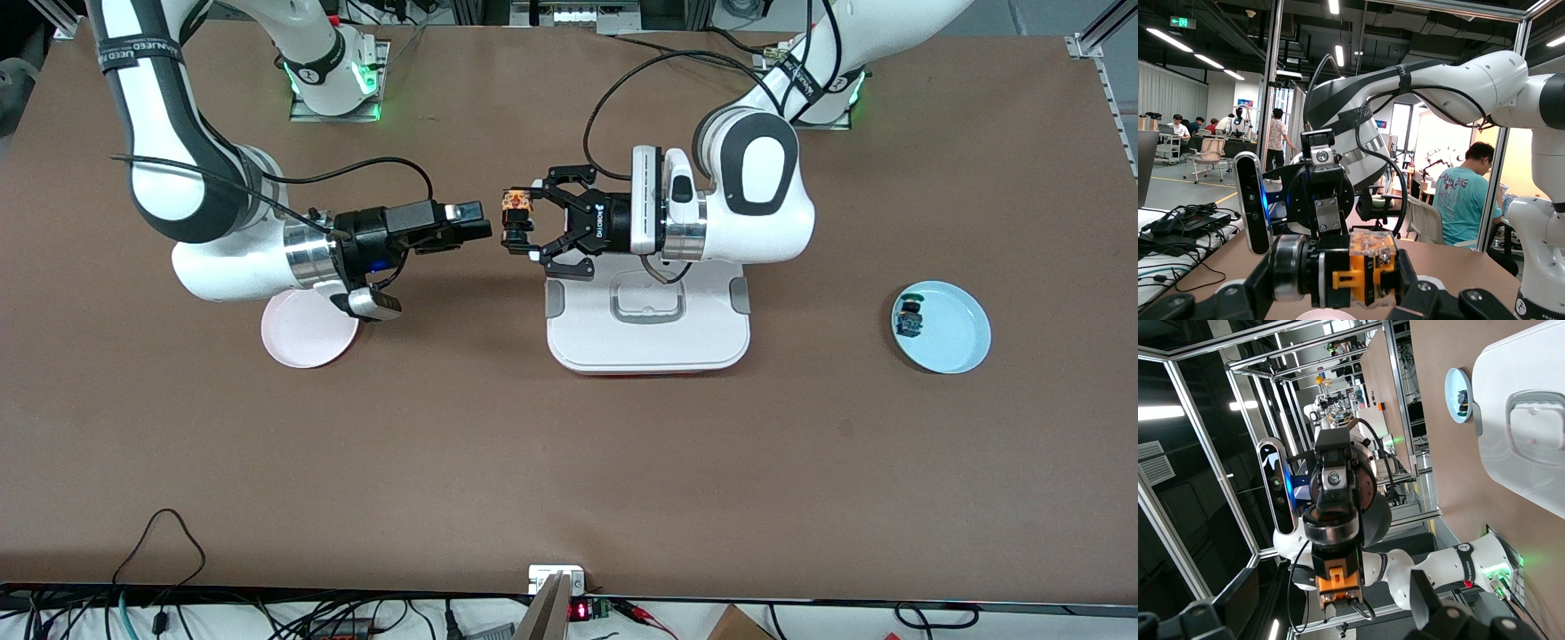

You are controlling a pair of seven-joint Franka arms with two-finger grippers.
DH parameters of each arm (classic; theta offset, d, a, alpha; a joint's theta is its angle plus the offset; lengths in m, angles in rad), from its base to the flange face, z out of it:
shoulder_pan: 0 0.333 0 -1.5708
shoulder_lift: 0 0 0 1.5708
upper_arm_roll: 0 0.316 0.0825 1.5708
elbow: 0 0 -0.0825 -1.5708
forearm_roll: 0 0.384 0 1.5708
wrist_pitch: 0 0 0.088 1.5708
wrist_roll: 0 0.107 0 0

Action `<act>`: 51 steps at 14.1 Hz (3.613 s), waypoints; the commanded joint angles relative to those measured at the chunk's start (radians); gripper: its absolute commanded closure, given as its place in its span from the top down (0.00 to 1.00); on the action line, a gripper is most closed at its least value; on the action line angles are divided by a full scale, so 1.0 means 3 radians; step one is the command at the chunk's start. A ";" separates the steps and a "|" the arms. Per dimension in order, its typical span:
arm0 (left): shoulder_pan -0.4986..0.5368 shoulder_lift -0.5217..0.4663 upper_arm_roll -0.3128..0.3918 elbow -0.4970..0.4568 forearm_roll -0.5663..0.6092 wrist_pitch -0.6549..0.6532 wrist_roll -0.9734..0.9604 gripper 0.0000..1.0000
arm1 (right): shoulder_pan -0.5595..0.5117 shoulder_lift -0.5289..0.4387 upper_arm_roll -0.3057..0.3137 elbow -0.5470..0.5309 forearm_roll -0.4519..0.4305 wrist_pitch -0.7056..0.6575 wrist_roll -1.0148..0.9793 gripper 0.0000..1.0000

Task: Transfer orange switch to right arm and place
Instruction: 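Reach the right gripper to the switch held by the left gripper, then close the right gripper on the switch, then open the left gripper and withdraw it while the right gripper pulls away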

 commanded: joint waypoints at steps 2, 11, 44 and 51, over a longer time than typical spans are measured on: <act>0.0006 -0.0001 -0.0020 0.0019 -0.0132 0.0026 0.0092 0.00 | 0.0142 0.0007 -0.0014 -0.0012 0.0183 0.0182 -0.0102 1.00; 0.0011 -0.0006 -0.0020 0.0030 -0.0132 0.0026 0.0086 0.00 | 0.0275 0.0007 -0.0014 -0.0032 0.0367 0.0367 -0.0102 0.94; 0.0374 -0.0144 -0.0010 0.0019 0.0526 -0.0489 -0.0525 1.00 | -0.0026 -0.0115 -0.0055 -0.0160 0.0040 0.0086 -0.0363 0.00; 0.0497 -0.0277 -0.0015 0.0035 0.1830 -0.0818 -0.2166 1.00 | -0.0369 -0.0151 -0.0065 -0.0155 -0.0644 -0.0252 -0.0424 0.00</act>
